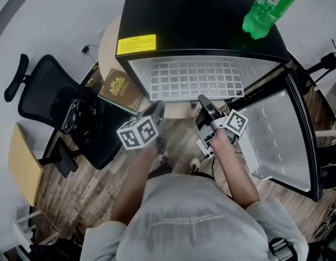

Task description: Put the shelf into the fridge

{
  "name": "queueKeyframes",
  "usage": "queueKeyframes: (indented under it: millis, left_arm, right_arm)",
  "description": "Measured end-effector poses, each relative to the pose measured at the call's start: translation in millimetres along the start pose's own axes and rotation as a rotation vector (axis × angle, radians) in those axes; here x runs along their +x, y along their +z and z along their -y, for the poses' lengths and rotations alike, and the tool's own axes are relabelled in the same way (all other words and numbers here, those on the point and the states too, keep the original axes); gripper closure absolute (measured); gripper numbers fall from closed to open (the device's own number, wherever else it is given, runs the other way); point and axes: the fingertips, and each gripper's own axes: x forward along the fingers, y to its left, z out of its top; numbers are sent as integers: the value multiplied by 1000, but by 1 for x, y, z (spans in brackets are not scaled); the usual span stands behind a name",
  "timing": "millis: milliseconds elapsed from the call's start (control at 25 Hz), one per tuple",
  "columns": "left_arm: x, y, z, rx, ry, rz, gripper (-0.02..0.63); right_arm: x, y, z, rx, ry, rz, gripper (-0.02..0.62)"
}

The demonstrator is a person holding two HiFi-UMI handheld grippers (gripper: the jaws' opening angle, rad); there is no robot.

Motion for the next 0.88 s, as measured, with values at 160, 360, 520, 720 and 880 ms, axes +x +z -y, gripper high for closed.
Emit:
queueKeyframes:
  millis: [160,360,520,720,880]
  left_arm:
    - [5,5,-1,6,12,5,584]
    - [10,9,-3,7,30,11,584]
    - [14,13,-4,22,57,10,584]
    - [17,16,-6,28,76,16,585]
    - [22,19,-6,33,94,32,586]
  right_arm:
    - [6,4,0,2,0,-4,545]
    - [12,8,1,8,-6,-6,545]
    - [16,11,1,12,-9,-4,545]
    - [20,14,2,7,-15,-1,545]
    - [23,17,2,2,-21,7,545]
